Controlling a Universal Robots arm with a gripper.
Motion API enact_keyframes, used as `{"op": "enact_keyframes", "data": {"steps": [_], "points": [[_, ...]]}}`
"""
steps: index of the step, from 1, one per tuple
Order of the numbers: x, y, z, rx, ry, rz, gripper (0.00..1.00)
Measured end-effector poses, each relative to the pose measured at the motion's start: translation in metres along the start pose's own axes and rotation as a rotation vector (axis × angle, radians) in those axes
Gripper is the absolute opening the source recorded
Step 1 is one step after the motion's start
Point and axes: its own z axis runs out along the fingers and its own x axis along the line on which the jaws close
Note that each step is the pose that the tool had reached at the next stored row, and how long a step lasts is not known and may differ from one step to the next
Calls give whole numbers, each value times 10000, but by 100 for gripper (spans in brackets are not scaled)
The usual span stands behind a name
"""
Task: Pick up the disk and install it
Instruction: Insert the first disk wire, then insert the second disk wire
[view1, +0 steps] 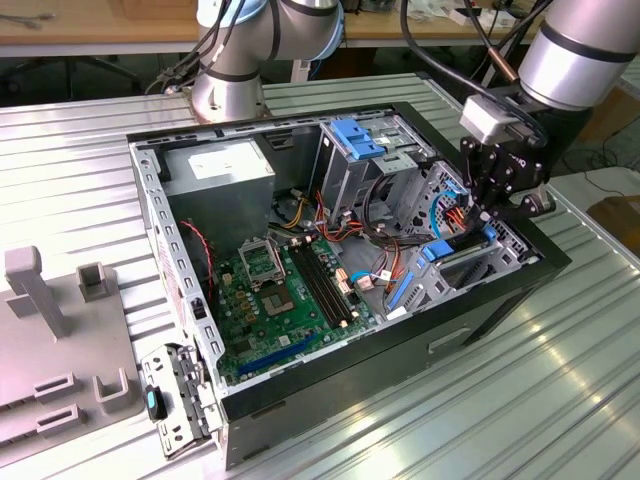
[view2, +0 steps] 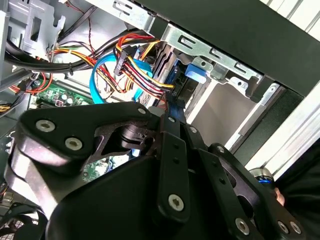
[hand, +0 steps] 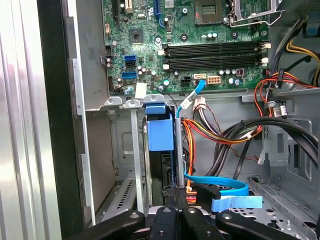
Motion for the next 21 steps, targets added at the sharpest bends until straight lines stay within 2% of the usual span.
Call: {"op": "enact_keyframes", "data": {"steps": [6,9,16,18,21], "points": [[1,-1,-18,0,7,0,11],[4,-7,-105,0,1,1,11],[8,-20,-208,0,34,-2,11],[11,-28,-312,-6,39,-3,11],[-11,-34,-426,-45,49,-5,11]]}}
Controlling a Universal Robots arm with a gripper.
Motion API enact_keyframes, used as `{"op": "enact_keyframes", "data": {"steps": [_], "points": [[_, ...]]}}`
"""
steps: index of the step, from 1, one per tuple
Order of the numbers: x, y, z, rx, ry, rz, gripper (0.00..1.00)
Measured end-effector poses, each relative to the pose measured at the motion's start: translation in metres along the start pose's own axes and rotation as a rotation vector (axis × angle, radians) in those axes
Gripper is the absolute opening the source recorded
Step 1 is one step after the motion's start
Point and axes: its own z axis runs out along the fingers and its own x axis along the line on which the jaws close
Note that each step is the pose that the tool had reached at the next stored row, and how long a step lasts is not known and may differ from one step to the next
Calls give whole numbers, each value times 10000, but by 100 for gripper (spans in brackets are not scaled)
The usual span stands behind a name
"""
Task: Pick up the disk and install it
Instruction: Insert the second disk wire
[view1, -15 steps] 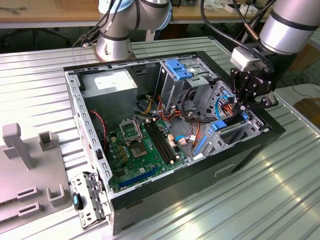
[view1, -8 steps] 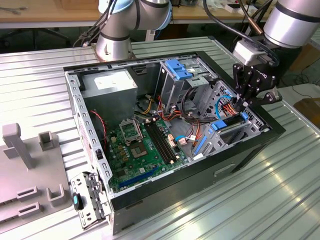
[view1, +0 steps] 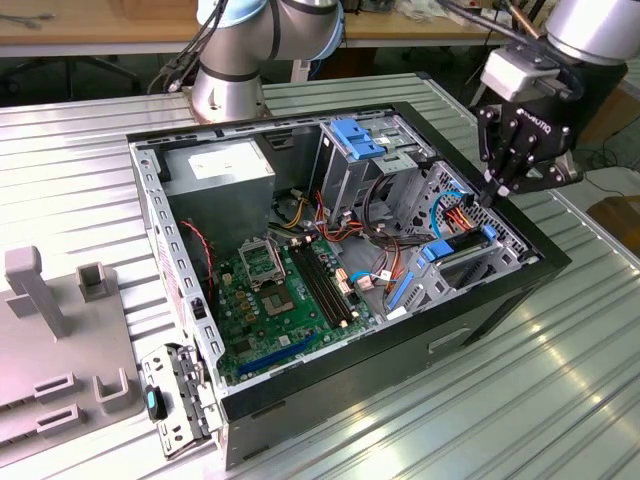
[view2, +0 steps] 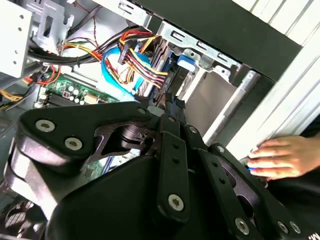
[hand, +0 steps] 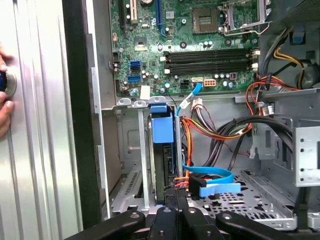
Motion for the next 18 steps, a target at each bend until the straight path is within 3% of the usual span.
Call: {"op": "enact_keyframes", "data": {"steps": [2,3,5,7,9,10,12,13,14,15,16,18], "points": [[-96,5,-15,-10,131,-10,11],[-143,8,-18,-6,256,-17,11],[-243,13,-22,-26,406,-29,11],[-256,15,-22,-211,431,-42,11],[-260,15,-21,-540,487,-66,11],[-284,14,-19,-672,632,-79,11],[-306,0,-7,-664,834,-85,11],[-329,-13,2,-649,1076,-91,11],[-344,-21,10,-643,1168,-93,11],[-353,-24,19,-642,1184,-93,11],[-380,-23,38,-641,1206,-94,24],[-405,-21,62,-640,1213,-96,24]]}}
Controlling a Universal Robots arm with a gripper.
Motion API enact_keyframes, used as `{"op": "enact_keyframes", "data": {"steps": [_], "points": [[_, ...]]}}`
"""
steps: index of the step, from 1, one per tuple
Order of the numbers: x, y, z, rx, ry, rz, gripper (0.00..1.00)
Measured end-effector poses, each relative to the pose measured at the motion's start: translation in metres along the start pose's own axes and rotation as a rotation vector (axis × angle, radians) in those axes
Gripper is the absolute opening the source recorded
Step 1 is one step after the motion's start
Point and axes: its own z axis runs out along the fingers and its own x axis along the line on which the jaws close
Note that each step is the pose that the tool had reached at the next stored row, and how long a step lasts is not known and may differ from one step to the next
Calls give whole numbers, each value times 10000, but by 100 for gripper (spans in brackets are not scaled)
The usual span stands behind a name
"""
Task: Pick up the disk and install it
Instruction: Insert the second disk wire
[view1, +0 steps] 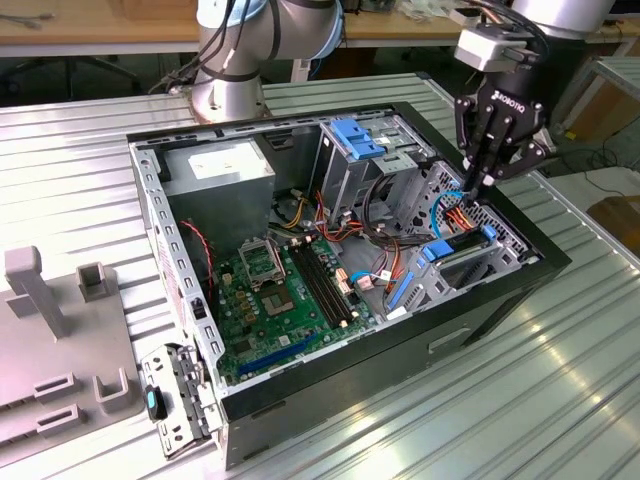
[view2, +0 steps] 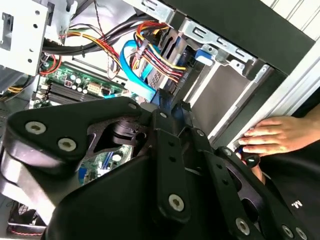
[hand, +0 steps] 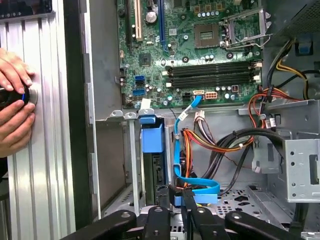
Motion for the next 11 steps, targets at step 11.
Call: {"op": "enact_keyframes", "data": {"steps": [11], "points": [[-36,1,76,73,1143,13,24]]}}
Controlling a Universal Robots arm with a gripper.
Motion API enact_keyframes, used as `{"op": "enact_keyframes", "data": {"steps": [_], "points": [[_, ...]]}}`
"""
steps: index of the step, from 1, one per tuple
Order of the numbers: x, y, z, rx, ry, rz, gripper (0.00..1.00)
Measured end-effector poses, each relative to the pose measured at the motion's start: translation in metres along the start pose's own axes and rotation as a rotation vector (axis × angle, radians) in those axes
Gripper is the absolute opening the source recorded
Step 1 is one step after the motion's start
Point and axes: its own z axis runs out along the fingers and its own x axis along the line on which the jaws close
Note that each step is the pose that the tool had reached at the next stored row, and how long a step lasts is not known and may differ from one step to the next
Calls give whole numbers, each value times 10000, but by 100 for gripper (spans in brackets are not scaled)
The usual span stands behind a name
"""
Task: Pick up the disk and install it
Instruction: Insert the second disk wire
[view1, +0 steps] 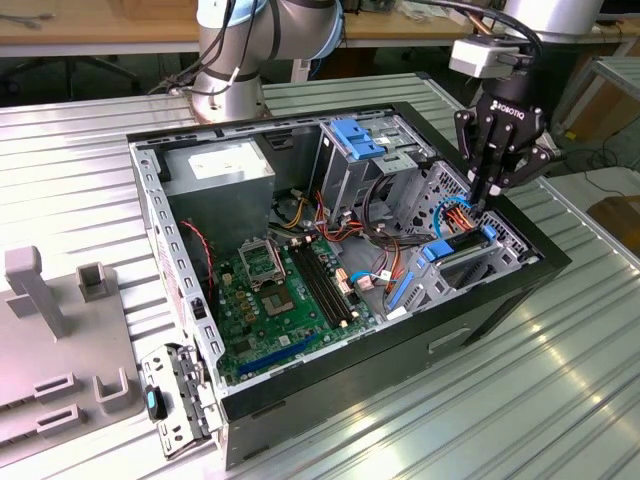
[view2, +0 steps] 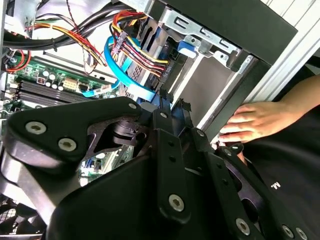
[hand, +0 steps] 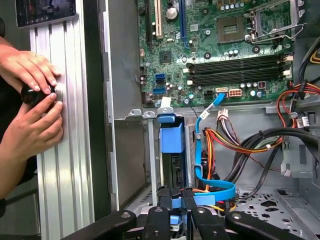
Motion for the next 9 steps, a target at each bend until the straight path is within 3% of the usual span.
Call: {"op": "enact_keyframes", "data": {"steps": [5,9], "points": [[-5,0,17,0,-4,0,24],[-20,0,70,4,-2,1,24]]}}
